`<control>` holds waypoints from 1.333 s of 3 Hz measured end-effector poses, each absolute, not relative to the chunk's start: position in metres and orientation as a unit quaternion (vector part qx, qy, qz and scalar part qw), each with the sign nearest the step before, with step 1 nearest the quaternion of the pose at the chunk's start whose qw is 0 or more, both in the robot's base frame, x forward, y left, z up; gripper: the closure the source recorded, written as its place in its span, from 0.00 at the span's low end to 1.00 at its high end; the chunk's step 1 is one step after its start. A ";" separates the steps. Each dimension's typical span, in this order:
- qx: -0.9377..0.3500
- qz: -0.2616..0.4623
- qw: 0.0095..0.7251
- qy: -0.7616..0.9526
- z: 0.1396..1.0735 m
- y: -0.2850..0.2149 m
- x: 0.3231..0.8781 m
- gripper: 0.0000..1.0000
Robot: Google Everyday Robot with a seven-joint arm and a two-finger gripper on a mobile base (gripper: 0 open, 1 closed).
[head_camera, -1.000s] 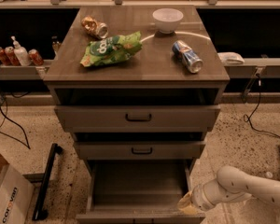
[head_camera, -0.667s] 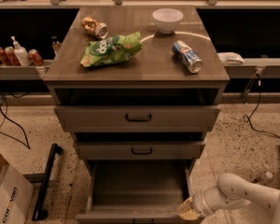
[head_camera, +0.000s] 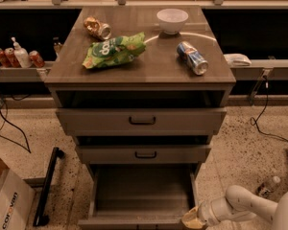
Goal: Close bottom drawer
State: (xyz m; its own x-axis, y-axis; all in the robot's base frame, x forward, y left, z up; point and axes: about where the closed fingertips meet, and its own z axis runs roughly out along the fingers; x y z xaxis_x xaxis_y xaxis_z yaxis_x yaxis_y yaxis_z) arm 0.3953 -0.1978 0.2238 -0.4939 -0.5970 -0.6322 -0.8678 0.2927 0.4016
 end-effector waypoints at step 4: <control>-0.440 0.384 0.181 0.791 0.203 -0.203 0.387 0.82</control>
Offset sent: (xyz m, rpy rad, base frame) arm -0.0222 -0.0216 -0.0488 0.0304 0.0896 -0.1062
